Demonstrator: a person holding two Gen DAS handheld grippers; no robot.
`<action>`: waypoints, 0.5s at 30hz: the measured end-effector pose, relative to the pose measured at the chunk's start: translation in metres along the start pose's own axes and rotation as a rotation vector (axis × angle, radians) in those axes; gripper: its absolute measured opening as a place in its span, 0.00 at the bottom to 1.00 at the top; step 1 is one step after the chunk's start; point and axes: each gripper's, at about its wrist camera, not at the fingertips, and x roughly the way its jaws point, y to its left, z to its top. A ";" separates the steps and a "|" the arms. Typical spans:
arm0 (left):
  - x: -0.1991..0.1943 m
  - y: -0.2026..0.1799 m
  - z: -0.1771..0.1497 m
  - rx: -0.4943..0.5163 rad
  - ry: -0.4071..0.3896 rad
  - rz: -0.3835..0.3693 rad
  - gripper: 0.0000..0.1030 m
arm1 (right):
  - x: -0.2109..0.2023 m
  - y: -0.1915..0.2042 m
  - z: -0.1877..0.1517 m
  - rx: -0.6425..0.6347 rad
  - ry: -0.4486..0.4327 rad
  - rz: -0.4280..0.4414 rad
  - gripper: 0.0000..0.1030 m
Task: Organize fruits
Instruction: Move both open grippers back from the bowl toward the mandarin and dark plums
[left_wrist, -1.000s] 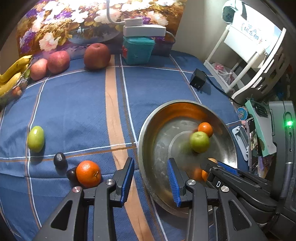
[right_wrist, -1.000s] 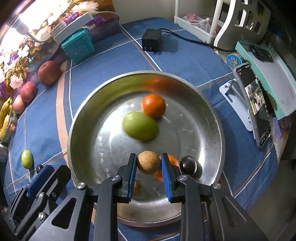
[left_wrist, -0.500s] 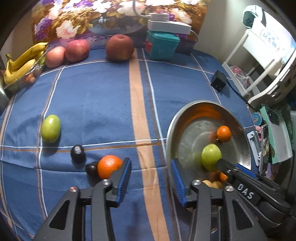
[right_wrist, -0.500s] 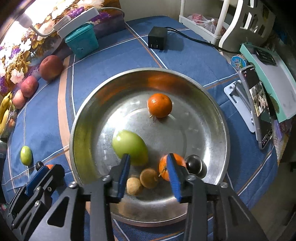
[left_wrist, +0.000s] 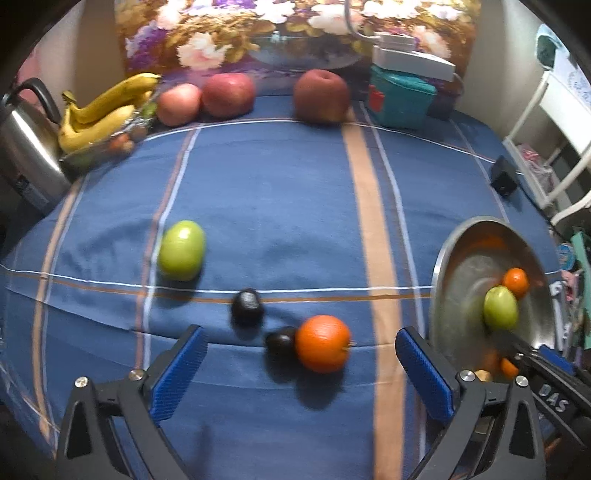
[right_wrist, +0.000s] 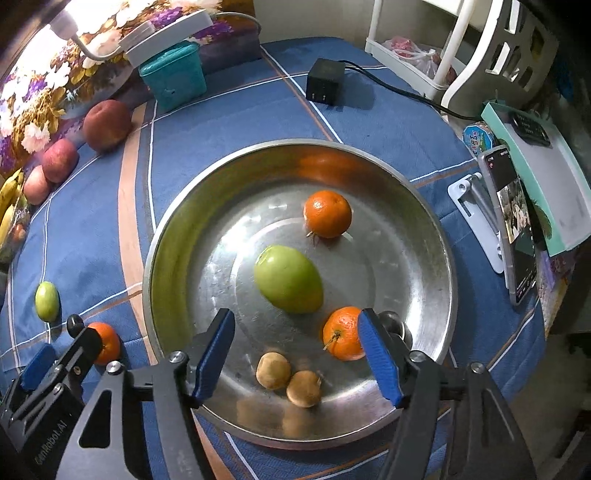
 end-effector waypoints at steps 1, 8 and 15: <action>0.001 0.002 0.000 -0.003 -0.002 0.005 1.00 | 0.000 0.001 0.000 -0.002 -0.001 0.000 0.68; -0.003 0.017 0.003 -0.031 -0.023 0.023 1.00 | -0.005 0.007 -0.002 -0.032 -0.030 -0.020 0.83; -0.005 0.021 0.003 -0.024 -0.022 0.024 1.00 | -0.008 0.014 -0.003 -0.061 -0.053 -0.048 0.87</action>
